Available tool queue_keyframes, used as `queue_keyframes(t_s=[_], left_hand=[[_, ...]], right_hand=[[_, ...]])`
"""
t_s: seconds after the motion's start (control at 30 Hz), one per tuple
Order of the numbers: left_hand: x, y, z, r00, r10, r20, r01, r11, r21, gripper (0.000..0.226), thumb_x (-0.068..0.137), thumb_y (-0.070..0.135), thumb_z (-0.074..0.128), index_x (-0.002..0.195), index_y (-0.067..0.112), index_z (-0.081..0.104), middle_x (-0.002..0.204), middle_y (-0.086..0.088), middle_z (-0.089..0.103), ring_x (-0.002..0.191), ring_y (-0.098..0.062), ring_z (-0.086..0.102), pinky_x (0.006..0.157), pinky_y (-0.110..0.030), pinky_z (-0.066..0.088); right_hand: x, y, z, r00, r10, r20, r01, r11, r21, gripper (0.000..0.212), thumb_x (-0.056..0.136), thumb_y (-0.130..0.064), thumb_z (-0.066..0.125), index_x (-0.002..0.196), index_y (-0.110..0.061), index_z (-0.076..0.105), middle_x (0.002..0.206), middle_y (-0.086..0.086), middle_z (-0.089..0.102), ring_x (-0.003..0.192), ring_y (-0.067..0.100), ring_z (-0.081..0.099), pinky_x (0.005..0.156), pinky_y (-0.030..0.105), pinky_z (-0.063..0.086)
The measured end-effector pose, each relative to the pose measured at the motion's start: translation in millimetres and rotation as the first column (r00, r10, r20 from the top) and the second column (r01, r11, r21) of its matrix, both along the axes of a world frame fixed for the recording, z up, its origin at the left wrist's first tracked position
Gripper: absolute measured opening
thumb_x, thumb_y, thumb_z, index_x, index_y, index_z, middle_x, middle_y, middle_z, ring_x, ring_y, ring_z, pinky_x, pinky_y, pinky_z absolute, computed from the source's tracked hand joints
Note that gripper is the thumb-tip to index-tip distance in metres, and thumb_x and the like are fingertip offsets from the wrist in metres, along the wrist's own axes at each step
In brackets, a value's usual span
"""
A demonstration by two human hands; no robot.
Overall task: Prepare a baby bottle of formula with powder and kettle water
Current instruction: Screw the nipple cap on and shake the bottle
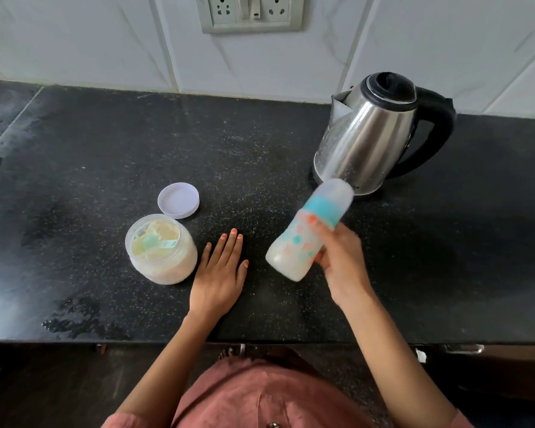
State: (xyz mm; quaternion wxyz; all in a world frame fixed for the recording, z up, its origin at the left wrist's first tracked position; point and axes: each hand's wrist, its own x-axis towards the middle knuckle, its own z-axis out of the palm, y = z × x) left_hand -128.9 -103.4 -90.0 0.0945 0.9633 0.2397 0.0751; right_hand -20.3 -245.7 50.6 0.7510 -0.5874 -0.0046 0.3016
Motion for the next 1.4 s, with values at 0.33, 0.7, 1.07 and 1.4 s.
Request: queue_keyframes(t_s=[0.33, 0.7, 1.07, 1.4], left_hand=[[-1, 0, -1, 1.0, -0.003, 0.008, 0.003, 1.0, 0.013, 0.054, 0.093, 0.035, 0.027, 0.135, 0.006, 0.046, 0.142, -0.008, 0.043, 0.128, -0.025, 0.044, 0.107, -0.044, 0.026], [0, 1, -2, 1.0, 0.005, -0.004, -0.005, 1.0, -0.01, 0.056, 0.094, 0.037, 0.023, 0.139, 0.009, 0.04, 0.146, -0.005, 0.036, 0.134, -0.022, 0.034, 0.111, -0.04, 0.016], [0, 0, -1, 1.0, 0.01, -0.002, -0.01, 1.0, 0.007, 0.054, 0.094, 0.036, 0.025, 0.137, 0.008, 0.043, 0.144, -0.006, 0.039, 0.132, -0.022, 0.039, 0.107, -0.042, 0.023], [0, 0, -1, 1.0, 0.0, 0.009, 0.0, 1.0, -0.003, 0.054, 0.093, 0.035, 0.028, 0.136, 0.007, 0.045, 0.143, -0.008, 0.042, 0.13, -0.025, 0.042, 0.112, -0.037, 0.017]], right_hand=[[-14, 2, -7, 0.989, 0.131, 0.067, -0.125, 0.988, -0.086, 0.022, 0.068, -0.023, 0.071, 0.089, -0.019, 0.066, 0.082, -0.005, 0.072, 0.081, 0.01, 0.068, 0.068, 0.025, 0.055], [-5, -1, -1, 0.999, 0.024, 0.039, -0.023, 0.999, -0.025, 0.023, 0.068, -0.022, 0.069, 0.091, -0.019, 0.065, 0.085, -0.005, 0.071, 0.08, 0.008, 0.067, 0.068, 0.025, 0.056], [-3, 1, 1, 1.0, -0.021, 0.023, 0.02, 0.999, 0.04, 0.026, 0.068, -0.027, 0.067, 0.093, -0.02, 0.065, 0.087, -0.005, 0.07, 0.082, 0.008, 0.067, 0.067, 0.024, 0.055], [-4, -2, 1, 0.998, 0.038, 0.052, -0.037, 0.999, -0.004, 0.035, 0.059, -0.033, 0.069, 0.091, -0.02, 0.065, 0.089, -0.003, 0.07, 0.086, 0.011, 0.066, 0.072, 0.028, 0.055]])
